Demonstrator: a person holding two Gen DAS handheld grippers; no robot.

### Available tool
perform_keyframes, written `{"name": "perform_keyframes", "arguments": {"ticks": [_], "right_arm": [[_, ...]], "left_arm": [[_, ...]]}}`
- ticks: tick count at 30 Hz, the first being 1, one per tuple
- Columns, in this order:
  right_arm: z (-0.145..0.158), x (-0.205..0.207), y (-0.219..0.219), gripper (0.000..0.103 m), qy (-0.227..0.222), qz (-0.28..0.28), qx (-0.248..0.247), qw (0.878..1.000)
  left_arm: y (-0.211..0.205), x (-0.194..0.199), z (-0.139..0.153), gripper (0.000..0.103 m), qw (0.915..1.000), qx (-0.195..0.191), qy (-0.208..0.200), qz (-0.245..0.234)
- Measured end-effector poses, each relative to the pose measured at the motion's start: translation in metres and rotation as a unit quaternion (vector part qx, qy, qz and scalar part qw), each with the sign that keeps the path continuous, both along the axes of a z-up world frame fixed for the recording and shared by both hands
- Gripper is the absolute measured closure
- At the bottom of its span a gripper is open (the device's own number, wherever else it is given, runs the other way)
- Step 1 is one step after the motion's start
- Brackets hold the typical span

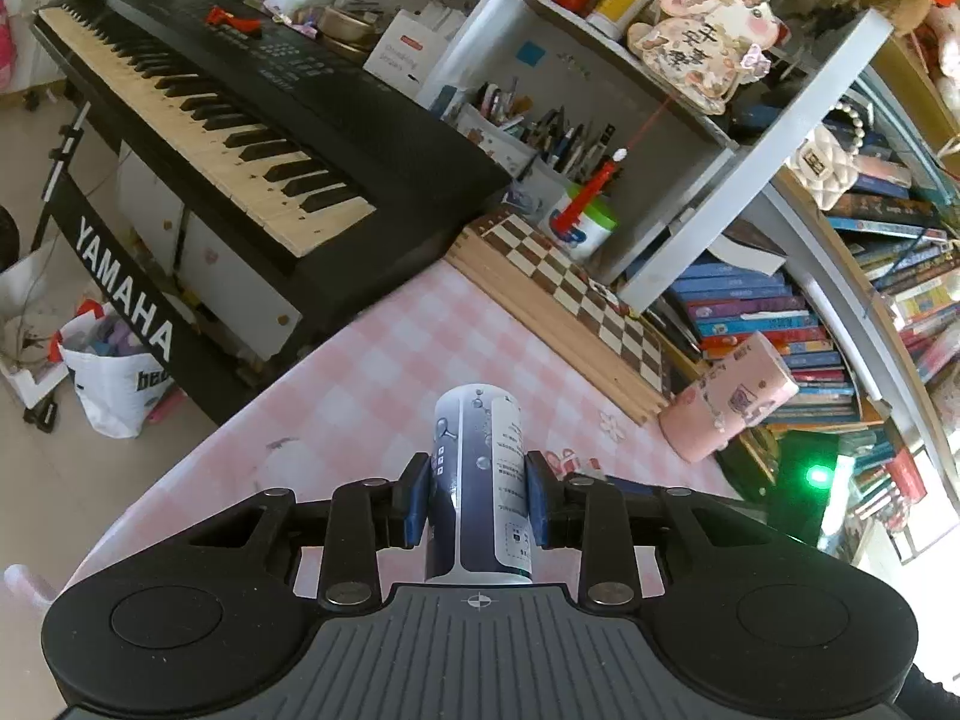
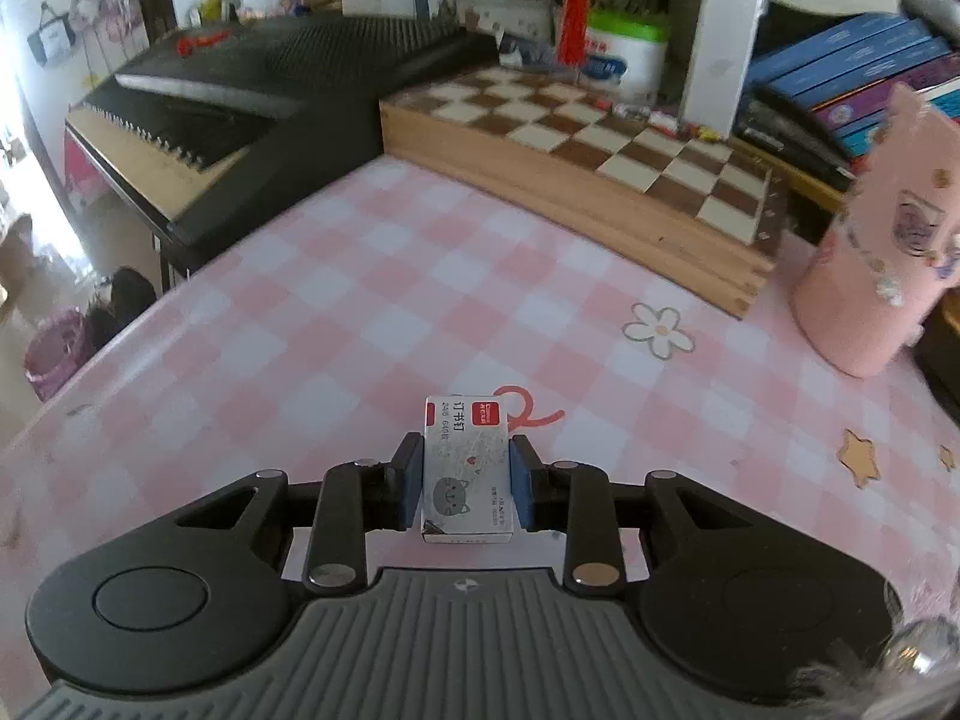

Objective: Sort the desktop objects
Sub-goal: 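Lift the white tube and small white box and carry them to the yellow box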

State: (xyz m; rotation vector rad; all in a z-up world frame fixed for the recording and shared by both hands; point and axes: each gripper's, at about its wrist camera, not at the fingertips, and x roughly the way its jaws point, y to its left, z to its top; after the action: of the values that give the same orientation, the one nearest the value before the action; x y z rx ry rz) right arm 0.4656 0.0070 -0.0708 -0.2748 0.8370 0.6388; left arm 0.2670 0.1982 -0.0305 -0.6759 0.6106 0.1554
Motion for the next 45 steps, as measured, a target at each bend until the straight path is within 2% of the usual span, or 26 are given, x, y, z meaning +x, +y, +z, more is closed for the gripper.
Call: {"name": "perform_keyframes", "arguments": {"ticks": [9,15,18,23,28,35,40,45], "right_arm": [[0.053,-0.072,-0.048,0.075,-0.022,-0.053,0.058,0.997],[0.084,-0.134,-0.071,0.075,-0.035,-0.078,0.091,0.992],[0.094,-0.168,-0.08,0.075,-0.038,-0.089,0.102,0.99],[0.099,-0.22,-0.089,0.075,-0.036,-0.114,0.114,0.986],[0.095,-0.275,-0.092,0.075,-0.033,-0.133,0.115,0.984],[0.086,-0.342,-0.094,0.075,-0.019,-0.149,0.105,0.983],[0.084,-0.379,-0.103,0.075,-0.017,-0.181,0.096,0.979],[0.086,-0.402,-0.111,0.075,-0.026,-0.206,0.08,0.975]], "left_arm": [[-0.016,-0.024,0.017,0.072,0.9983,0.026,-0.013,-0.051],[-0.032,-0.053,0.037,0.072,0.9914,0.071,-0.024,-0.107],[-0.039,-0.071,0.043,0.072,0.988,0.074,-0.034,-0.131],[-0.046,-0.102,0.044,0.072,0.983,0.078,-0.035,-0.163],[-0.051,-0.138,0.04,0.072,0.9782,0.095,-0.015,-0.184],[-0.056,-0.189,0.036,0.072,0.9734,0.082,-0.004,-0.214],[-0.068,-0.208,0.031,0.072,0.9653,0.08,0.01,-0.249],[-0.081,-0.214,0.028,0.072,0.9549,0.072,0.006,-0.288]]}}
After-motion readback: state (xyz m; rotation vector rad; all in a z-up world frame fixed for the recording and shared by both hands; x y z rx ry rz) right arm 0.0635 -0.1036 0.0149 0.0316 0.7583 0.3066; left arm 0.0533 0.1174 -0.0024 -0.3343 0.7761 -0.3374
